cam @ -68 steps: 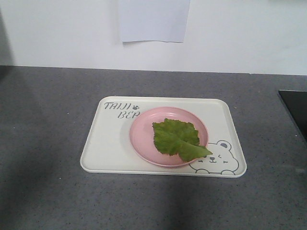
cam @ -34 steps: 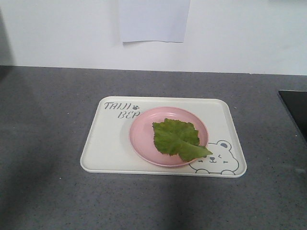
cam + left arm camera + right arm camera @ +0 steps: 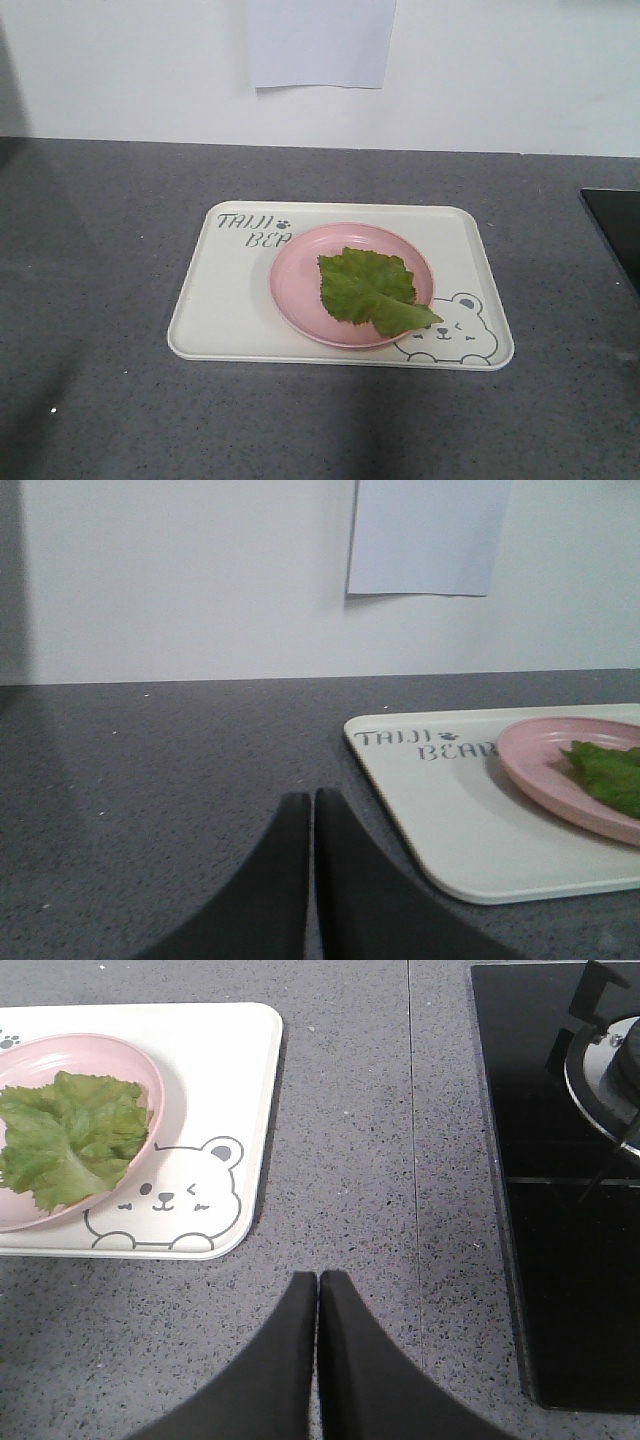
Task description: Transfer vegetables to tray and serve
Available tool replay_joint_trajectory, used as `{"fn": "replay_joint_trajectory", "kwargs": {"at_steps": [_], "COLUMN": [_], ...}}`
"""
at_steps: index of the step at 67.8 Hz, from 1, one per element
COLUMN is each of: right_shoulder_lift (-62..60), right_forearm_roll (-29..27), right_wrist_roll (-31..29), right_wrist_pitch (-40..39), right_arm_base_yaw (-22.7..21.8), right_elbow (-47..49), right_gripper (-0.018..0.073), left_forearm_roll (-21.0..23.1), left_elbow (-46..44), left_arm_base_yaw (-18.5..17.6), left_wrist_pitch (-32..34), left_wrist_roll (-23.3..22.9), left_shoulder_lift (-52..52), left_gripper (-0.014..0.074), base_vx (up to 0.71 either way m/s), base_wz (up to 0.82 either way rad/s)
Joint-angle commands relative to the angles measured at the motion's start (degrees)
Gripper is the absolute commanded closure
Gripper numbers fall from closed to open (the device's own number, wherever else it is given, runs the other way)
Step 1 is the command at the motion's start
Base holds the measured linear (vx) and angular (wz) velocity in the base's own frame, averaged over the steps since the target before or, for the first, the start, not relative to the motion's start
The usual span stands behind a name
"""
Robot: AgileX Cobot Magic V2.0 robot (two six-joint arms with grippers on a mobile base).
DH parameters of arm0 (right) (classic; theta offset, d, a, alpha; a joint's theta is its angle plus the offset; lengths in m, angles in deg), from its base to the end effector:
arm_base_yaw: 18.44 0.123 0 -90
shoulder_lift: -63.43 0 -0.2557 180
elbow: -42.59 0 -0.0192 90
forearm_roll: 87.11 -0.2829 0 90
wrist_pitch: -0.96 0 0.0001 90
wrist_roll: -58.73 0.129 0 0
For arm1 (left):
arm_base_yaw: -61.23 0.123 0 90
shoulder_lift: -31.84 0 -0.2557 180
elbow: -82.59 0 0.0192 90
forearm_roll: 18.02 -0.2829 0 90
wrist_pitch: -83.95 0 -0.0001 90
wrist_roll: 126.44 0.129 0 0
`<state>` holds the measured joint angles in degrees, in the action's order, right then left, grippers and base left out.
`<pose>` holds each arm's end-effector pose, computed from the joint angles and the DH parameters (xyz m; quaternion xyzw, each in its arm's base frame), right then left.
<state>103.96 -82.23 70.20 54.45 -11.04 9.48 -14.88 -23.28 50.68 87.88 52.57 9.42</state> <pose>0.1741 0.0137 0.3097 0.0243 0.8943 0.0316 0.4456 0.1728 -0.0317 0.2013 0.0392 0.7221 -0.0869 0.6852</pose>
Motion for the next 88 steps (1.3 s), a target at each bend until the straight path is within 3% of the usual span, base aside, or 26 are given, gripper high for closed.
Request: {"fn": "replay_joint_trajectory", "kwargs": {"at_steps": [1,25,88], "right_shoulder_lift": [0.24,0.24,0.24], "right_forearm_roll": [0.99,0.99,0.99], "right_wrist_roll": [-0.09,-0.09,-0.14], "right_wrist_pitch": [-3.52,-3.47,-3.10], "right_arm_base_yaw": [0.04,0.04,0.04], "right_elbow": [1.37,1.37,1.37], "right_gripper": [0.0568,0.0568,0.0568], "left_forearm_roll": [-0.20,-0.49,-1.48], "left_elbow": [2.03,4.25,4.20], "left_arm_base_yaw": [1.84,5.81,5.83], "left_wrist_pitch": [5.66,2.13,1.56], "left_wrist_roll": [0.19,0.12,-0.64], "left_shoulder_lift": [3.40,15.51,15.26], "left_gripper": [0.0604,0.0604,0.0604], "base_vx": [0.00,0.00,0.00], "base_wz": [0.00,0.00,0.00]}}
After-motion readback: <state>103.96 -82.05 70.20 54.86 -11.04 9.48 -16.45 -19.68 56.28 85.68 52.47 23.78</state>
